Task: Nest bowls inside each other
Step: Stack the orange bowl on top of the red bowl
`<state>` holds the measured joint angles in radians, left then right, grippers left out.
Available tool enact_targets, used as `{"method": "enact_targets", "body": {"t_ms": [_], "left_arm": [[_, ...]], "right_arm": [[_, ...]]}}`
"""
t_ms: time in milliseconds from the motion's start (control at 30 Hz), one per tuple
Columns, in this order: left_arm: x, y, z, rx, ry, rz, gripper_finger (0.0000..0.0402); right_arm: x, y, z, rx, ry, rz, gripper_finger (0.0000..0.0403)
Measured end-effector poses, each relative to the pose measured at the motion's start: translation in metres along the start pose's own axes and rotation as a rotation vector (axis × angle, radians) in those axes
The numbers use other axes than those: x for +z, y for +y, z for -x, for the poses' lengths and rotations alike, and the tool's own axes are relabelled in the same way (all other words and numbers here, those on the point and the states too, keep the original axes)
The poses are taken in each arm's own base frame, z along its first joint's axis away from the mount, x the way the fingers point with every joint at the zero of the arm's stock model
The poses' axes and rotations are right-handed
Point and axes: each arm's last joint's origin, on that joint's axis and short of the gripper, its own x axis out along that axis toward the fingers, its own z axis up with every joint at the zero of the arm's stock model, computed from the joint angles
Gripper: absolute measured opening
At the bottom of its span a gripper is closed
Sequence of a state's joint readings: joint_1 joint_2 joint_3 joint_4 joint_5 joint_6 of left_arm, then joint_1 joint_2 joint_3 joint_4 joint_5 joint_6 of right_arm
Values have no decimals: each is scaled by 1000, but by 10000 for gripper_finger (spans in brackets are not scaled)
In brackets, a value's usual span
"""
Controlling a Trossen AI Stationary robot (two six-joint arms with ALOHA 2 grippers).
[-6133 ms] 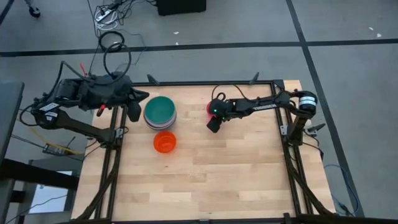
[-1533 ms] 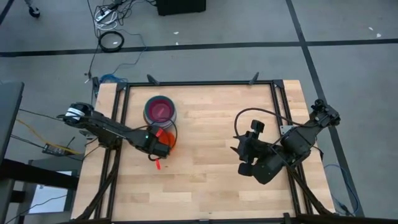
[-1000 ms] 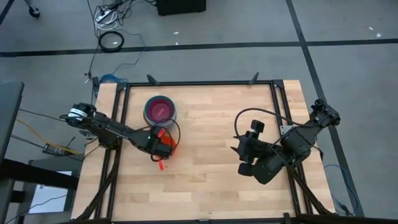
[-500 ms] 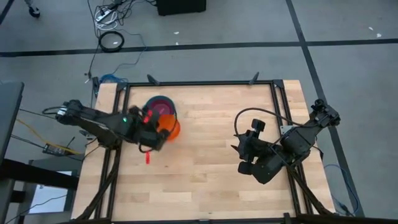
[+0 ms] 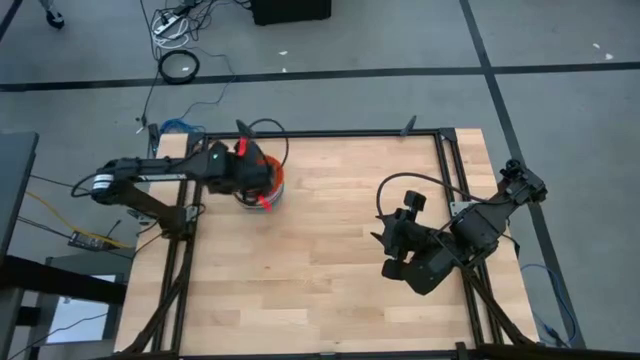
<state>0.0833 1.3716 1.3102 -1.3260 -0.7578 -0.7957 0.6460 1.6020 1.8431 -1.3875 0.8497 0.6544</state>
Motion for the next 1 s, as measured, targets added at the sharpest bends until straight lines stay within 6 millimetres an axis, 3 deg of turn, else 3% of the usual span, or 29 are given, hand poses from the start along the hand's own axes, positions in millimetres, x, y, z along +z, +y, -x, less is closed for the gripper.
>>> {"method": "enact_targets", "body": {"t_ms": [167, 300, 500, 733, 1000], "left_arm": [[2, 4, -26, -4, 64, 2, 1], [0, 7, -36, -7, 108, -3, 2], [3, 13, -36, -30, 92, 16, 6], [6, 17, -29, -98, 58, 71, 40], [2, 18, -29, -105, 117, 72, 59]], "right_arm": [[0, 0, 0, 1, 0, 0, 159], [0, 0, 0, 1, 1, 6, 159], [0, 0, 0, 0, 1, 10, 159], [-1, 0, -1, 0, 2, 6, 159], [-13, 7, -14, -30, 46, 24, 159]]}}
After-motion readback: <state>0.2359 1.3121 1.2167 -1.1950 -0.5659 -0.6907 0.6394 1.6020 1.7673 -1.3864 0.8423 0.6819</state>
